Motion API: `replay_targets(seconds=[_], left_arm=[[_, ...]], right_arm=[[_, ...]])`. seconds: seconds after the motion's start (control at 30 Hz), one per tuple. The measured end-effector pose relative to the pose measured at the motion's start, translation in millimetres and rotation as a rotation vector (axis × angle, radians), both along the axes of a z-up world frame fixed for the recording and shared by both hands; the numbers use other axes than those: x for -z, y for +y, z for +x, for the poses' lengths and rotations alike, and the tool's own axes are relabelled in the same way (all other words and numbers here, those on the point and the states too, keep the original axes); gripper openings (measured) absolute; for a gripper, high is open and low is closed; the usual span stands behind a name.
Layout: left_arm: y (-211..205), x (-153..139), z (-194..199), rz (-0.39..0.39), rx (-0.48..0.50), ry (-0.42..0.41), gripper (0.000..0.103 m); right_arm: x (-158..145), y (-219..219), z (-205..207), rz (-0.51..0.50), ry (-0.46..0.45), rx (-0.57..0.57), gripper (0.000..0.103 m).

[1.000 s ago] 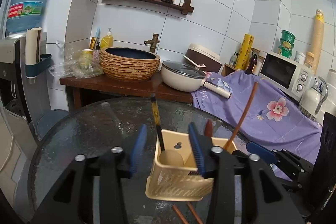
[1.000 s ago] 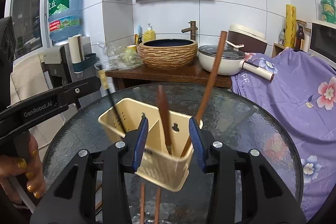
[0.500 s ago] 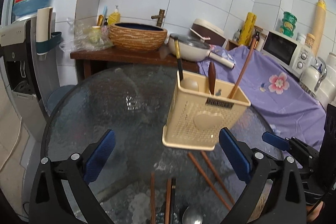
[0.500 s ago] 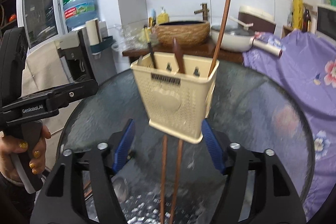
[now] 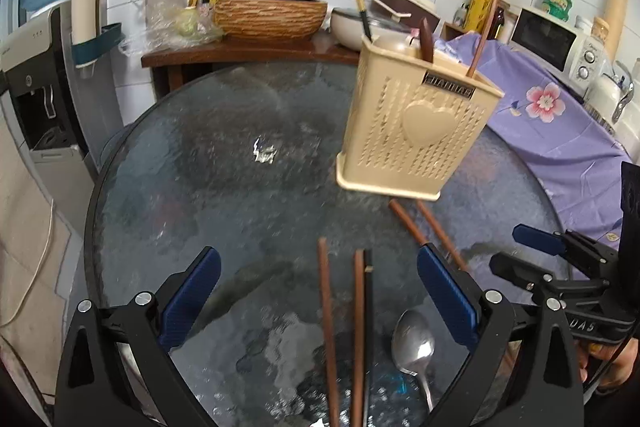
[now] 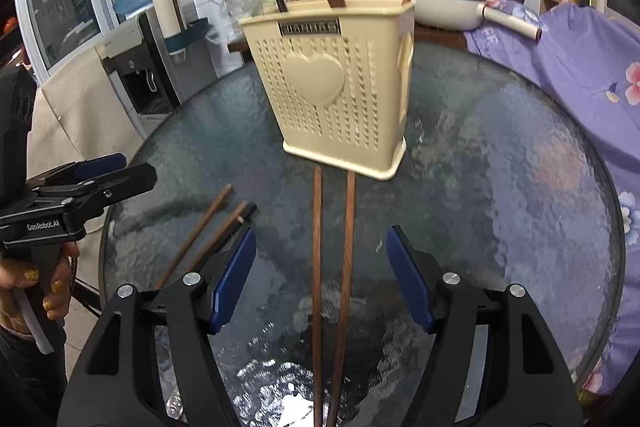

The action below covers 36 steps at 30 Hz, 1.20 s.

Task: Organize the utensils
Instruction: 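Open both tools to release the ladle and chopstick into the holder, then grasp a wooden chopstick with the right tool while the left tool grasps another wooden chopstick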

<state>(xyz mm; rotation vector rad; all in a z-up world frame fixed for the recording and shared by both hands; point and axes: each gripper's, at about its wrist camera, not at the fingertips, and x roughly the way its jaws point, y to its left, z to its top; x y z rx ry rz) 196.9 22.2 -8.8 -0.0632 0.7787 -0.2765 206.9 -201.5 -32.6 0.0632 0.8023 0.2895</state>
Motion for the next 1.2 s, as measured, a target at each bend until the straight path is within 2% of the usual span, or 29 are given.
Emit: replay_targets(seconds=[0.57, 0.77, 0.87, 1.07, 1.2], left_arm=[[14, 32, -6, 0.011, -0.012, 0.054, 0.094], [13, 38, -4, 0.006, 0.007, 0.074, 0.077], [9, 41, -3, 0.014, 0.021, 0.090, 0.068], [2, 48, 0, 0.030, 0.054, 0.119, 0.059], [-4, 50, 5, 0.046, 0.073, 0.133, 0.052]], right_arm=[[26, 4, 6, -0.052, 0.076, 0.010, 0.066], [29, 4, 14, -0.071, 0.093, 0.021, 0.053], [30, 7, 20, -0.086, 0.100, 0.022, 0.050], [33, 10, 37, -0.100, 0.130, 0.019, 0.040], [34, 11, 46, -0.102, 0.142, 0.015, 0.037]])
